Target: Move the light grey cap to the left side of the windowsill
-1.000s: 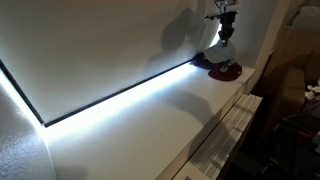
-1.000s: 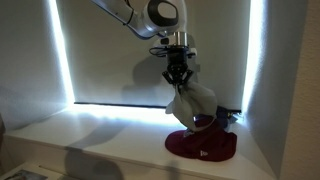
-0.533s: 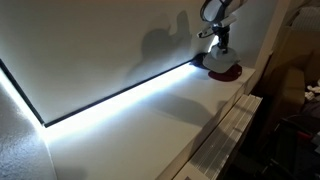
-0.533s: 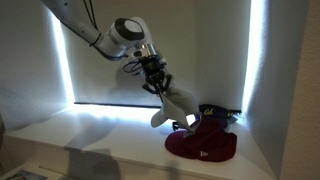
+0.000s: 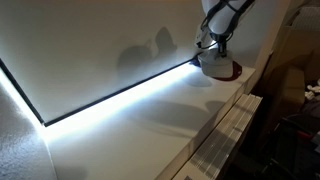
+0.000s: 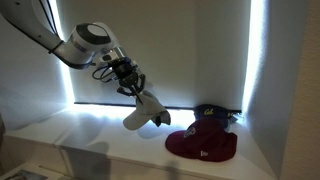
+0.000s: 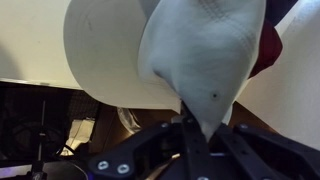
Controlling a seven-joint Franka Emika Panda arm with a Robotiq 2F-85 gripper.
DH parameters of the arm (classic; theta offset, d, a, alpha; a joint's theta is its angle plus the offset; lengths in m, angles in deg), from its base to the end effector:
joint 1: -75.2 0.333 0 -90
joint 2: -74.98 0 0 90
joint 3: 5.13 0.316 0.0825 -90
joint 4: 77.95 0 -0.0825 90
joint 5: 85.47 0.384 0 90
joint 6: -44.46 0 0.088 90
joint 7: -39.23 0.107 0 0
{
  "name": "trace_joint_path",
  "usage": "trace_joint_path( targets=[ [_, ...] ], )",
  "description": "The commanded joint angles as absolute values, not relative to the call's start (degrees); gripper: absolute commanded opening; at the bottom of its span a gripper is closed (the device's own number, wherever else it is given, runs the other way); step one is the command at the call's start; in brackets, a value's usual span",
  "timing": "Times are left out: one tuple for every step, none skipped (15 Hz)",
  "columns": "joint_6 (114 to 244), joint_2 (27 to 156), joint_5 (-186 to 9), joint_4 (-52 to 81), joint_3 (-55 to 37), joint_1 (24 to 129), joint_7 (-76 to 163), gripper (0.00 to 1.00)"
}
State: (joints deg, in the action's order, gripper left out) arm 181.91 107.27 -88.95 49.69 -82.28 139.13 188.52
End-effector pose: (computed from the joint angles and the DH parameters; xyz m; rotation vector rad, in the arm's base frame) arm 0.5325 -0.1140 0.3165 0.5607 -2.7813 0.8146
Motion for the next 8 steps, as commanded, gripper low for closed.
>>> trace_joint_path(
  targets=[
    [185.47,108.66,-89.59,53.99,-87.59,147.92,188.53,0.01],
    [183.53,108.38,-91.82,53.8,-88.35,149.39,188.52,0.01],
    [181.23,106.33,-94.43,53.68,-89.27,149.56,187.36,0.01],
    [179.84,104.58,-94.67,53.52,-90.24,148.83,185.81,0.01],
    [178.27,102.2,-92.96,52.96,-91.12,146.1,185.7,0.01],
    [176.81,101.87,-92.66,52.83,-91.96,143.7,184.96,0.01],
    [174.94,101.97,-92.54,52.04,-92.22,141.49,184.39,0.01],
    [172.71,102.52,-92.64,50.92,-91.94,137.9,183.56,0.01]
  ],
)
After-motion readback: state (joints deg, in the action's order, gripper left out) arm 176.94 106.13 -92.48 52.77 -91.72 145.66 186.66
